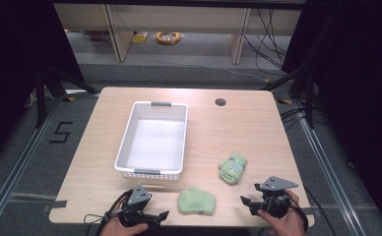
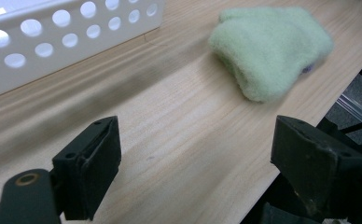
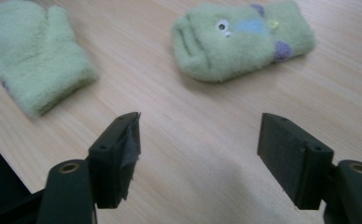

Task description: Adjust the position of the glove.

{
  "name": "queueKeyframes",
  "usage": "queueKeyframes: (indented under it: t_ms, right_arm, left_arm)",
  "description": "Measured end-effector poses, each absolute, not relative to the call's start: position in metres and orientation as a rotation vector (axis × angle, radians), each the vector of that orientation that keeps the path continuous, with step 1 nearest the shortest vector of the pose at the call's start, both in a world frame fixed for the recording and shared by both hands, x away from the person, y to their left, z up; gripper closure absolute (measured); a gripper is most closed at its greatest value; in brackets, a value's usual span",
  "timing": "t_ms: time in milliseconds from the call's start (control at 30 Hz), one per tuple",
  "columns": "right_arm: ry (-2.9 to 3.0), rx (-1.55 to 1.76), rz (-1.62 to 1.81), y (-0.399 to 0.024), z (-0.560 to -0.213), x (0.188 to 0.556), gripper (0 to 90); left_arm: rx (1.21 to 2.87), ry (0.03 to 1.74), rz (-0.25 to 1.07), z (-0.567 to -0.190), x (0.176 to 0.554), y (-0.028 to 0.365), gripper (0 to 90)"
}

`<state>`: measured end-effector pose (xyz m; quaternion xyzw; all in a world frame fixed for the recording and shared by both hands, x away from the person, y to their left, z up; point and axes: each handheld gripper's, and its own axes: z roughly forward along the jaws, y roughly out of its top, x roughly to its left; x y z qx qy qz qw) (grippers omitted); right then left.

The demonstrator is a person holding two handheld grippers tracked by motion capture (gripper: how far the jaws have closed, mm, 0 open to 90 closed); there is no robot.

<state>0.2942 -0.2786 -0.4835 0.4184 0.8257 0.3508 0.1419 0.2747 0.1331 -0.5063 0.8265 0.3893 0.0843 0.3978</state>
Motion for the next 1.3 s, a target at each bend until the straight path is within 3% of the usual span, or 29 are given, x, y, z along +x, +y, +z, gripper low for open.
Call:
queueKeyframes:
  t_ms: [867,1300]
  right_arm:
    - [2.357,1.094,1.119,-0.262,-0.478,0.291,35.8]
    - [2.425,0.970,1.192,-0.226,-0.471,0.293,48.4]
  left_arm:
    - [2.073,0.990,0.202,-0.506,0.272,0.127,15.3]
    - [2.044,0.934,0.168,-0.502,0.272,0.108,16.0]
